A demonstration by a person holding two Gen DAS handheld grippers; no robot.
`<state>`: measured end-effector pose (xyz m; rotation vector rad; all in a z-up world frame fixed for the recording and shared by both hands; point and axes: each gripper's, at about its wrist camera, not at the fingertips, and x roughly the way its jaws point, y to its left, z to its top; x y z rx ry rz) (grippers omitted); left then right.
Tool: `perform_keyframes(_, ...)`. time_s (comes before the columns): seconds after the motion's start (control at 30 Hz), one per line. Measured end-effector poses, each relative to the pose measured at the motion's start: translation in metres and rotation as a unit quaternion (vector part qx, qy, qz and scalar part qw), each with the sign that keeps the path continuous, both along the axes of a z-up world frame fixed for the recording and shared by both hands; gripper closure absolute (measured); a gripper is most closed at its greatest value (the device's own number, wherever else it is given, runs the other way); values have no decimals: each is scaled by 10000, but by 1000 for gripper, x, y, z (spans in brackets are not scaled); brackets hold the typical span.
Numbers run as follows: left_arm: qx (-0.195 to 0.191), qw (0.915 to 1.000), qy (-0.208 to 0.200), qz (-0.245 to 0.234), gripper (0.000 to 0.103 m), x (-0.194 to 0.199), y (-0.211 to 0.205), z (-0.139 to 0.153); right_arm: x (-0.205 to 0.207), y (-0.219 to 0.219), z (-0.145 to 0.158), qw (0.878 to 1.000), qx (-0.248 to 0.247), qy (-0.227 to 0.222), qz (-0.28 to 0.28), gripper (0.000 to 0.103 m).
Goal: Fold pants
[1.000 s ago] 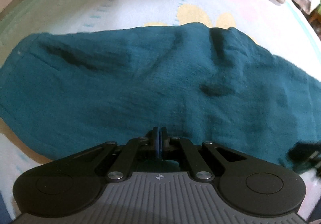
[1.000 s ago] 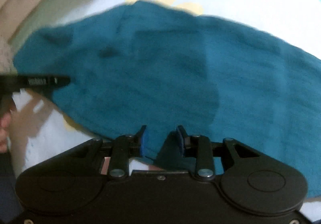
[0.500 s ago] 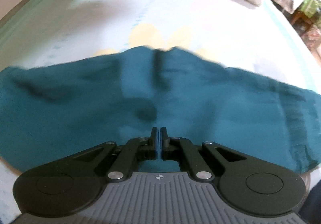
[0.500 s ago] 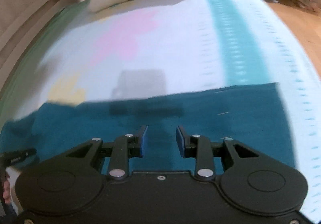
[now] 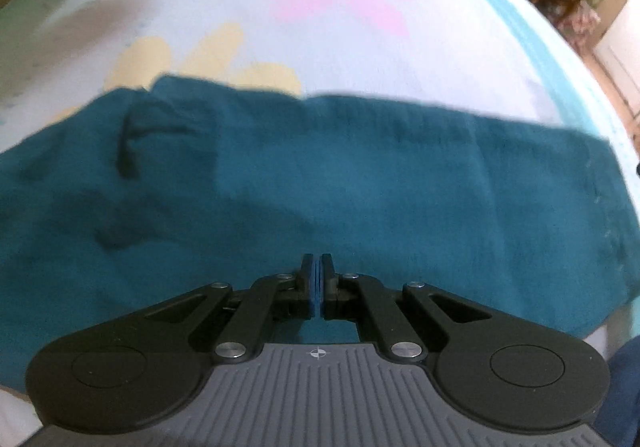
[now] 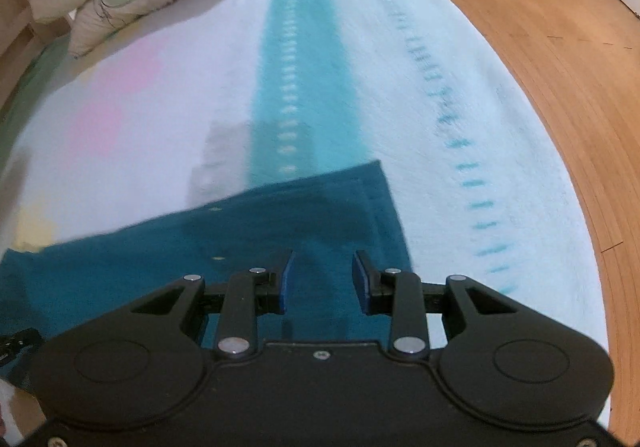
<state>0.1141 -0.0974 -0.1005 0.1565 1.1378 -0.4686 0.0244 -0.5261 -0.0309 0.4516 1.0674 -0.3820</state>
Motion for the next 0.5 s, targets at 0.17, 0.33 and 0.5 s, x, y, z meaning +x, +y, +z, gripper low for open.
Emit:
perform_keyframes(0.17,120,9999,-66,-19,101,-12,-1,-12,-7,-7,-17,9996,-122,218,166,60)
perform_keyframes(0.33,208,9997,-58,-106,101,-12,-4,-12,-9,-12,-32,9995,7,278,172,60)
perform_keyframes(0.5,159,9999,-18,-47,101,-10,-5,-12,-13,-15,-40,9993,10,334,157,60)
